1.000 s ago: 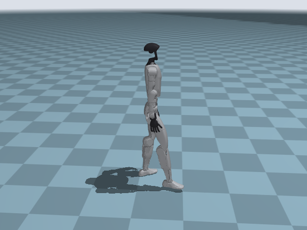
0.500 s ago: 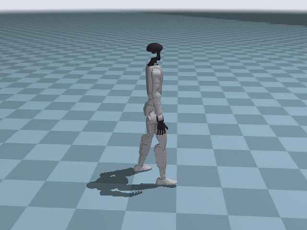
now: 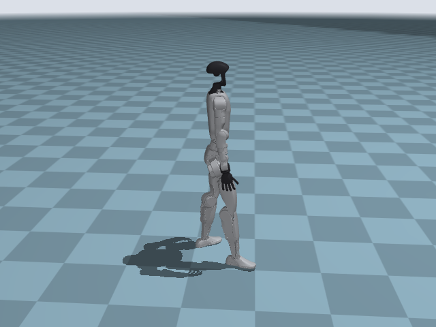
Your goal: Kungfu
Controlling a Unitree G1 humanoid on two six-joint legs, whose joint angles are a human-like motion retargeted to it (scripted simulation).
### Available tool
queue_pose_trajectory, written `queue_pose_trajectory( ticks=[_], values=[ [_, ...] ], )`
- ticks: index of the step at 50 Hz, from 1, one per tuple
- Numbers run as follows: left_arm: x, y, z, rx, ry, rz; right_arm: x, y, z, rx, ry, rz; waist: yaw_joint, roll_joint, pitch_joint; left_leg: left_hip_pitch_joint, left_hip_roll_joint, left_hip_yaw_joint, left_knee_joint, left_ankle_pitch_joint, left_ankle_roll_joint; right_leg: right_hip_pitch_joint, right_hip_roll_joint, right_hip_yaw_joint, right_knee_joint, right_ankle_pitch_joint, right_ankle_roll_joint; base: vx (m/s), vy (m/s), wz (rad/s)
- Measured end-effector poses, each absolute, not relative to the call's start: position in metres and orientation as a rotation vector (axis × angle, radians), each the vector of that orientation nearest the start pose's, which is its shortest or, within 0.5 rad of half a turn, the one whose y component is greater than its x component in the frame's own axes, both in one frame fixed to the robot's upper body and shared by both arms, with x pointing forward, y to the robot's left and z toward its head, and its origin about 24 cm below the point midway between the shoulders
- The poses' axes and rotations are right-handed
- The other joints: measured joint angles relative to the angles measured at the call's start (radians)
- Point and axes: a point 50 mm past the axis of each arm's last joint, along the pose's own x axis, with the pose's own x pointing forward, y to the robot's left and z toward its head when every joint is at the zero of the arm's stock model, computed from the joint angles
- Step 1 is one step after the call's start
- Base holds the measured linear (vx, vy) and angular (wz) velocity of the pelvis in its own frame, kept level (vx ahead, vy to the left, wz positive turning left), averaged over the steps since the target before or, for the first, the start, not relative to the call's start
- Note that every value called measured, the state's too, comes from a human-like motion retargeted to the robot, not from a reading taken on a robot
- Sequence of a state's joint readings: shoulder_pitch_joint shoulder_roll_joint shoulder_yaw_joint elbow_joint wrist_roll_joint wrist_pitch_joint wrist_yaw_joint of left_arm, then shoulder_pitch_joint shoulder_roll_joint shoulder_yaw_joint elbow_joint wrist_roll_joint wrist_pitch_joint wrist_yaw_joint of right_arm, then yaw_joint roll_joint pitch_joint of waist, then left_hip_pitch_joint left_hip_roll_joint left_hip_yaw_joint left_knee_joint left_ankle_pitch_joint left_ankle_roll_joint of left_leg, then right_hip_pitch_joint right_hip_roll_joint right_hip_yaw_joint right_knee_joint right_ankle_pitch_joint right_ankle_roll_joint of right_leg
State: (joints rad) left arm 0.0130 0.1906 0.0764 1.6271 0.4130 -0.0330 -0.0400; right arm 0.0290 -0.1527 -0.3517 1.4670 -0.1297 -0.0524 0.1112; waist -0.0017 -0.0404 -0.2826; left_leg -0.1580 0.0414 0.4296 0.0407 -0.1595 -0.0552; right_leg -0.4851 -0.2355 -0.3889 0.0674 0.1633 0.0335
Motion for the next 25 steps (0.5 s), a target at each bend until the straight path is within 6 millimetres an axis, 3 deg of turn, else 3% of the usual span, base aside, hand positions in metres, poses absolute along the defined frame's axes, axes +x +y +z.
queue_pose_trajectory(
  ticks=[7,12,19,25],
  values=[
    [-0.034,0.245,-0.166,0.222,1.725,0.005,-0.002,-0.188,-0.180,0.303,1.446,-0.315,0.016,-0.039,-0.013,0.006,-0.002,0.004,0.005,-0.001,0.004,0.007,-0.009,-0.029,-0.004,0.011,0.007,0.06,-0.04,-0.04],
    [-0.033,0.237,-0.168,0.159,1.718,0.036,-0.017,-0.176,-0.181,0.347,1.489,-0.311,0.014,-0.060,-0.033,-0.024,-0.003,-0.010,0.027,-0.005,0.014,-0.018,-0.033,-0.050,0.026,0.012,0.026,0.00,0.00,0.11],
    [0.007,0.217,-0.175,0.242,1.591,-0.098,-0.017,-0.177,-0.181,0.289,1.501,-0.241,0.003,-0.096,-0.024,-0.053,-0.037,-0.032,0.052,-0.006,0.041,-0.046,-0.083,-0.037,0.049,0.109,0.068,-0.07,0.06,0.21],
    [0.061,0.205,-0.174,0.385,1.422,-0.252,0.009,-0.191,-0.180,0.190,1.428,-0.208,-0.030,-0.086,0.025,-0.071,-0.062,-0.041,0.061,0.006,0.074,-0.054,-0.116,-0.029,0.031,0.281,0.118,-0.19,0.21,0.08]
  ],
)
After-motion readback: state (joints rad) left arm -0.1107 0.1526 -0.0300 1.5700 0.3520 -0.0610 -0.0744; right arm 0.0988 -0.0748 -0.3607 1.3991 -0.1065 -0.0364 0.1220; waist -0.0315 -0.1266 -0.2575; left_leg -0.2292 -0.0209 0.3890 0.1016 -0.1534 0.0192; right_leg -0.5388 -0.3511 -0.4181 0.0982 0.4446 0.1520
